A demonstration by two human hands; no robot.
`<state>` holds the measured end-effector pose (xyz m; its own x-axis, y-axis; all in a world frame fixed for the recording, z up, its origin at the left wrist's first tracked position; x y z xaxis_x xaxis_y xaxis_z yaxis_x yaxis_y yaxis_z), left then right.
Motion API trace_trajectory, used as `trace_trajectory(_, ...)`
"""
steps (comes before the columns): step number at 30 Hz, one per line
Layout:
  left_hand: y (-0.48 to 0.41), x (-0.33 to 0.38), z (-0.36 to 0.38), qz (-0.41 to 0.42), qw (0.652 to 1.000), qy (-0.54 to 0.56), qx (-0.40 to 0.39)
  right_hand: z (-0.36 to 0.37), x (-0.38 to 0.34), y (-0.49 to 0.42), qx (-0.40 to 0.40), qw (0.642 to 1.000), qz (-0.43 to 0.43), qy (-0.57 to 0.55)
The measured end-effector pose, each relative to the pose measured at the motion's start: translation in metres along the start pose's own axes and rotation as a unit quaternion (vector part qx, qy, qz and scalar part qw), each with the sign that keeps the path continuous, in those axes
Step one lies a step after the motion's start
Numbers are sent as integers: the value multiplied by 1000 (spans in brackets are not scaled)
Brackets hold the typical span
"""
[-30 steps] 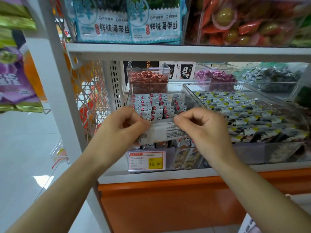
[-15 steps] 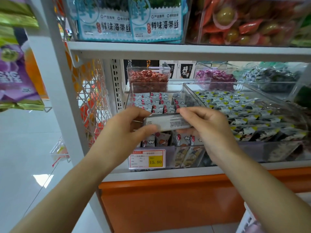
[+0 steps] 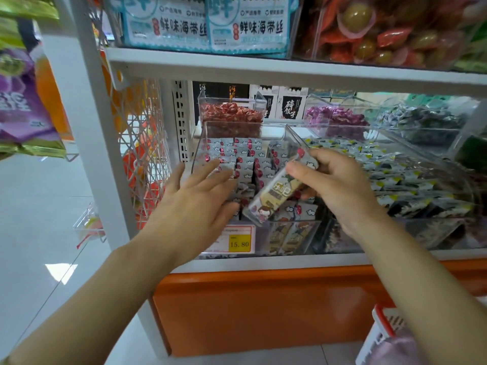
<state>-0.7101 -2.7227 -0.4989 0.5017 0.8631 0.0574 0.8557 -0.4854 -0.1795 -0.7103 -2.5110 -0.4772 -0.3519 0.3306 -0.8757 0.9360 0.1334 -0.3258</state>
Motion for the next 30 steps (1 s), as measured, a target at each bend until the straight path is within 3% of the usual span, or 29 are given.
trace_trajectory(4,0,-3,12,-11,997,-58,-45,3,-1,-2,19,998,-20,48)
trace_trajectory(9,-1,-4,11,-12,999,-29,-27,20,0,-1,-41,978,-41,200)
trace_trajectory(14,-2,-5,9,-21,999,-19,-14,43,0,4,-14,955,-82,285)
trace_trajectory(19,-1,-6,8,-18,1000,2,-4,54,2,4,-89,872,-88,474)
trace_trajectory(22,-1,-7,8,-19,1000,9,-5,49,1,2,-88,886,-98,445)
trace_trajectory(26,-1,-7,6,-15,1000,25,5,37,-2,-10,-4,932,-86,352)
trace_trajectory(30,-2,-6,4,-13,999,44,14,38,0,-22,-12,913,-62,402)
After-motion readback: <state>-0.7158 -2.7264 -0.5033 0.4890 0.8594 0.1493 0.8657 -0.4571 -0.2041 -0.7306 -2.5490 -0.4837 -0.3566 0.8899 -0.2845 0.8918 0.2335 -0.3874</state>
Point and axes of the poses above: each hand's wrist, its own y-axis away from the middle knuckle, its own z-axis out of the palm, x = y × z, the point moved 2 cm from there along -y, towards the middle knuckle, and after that the axes turned 11 degrees about -x, right-handed, at the moved point
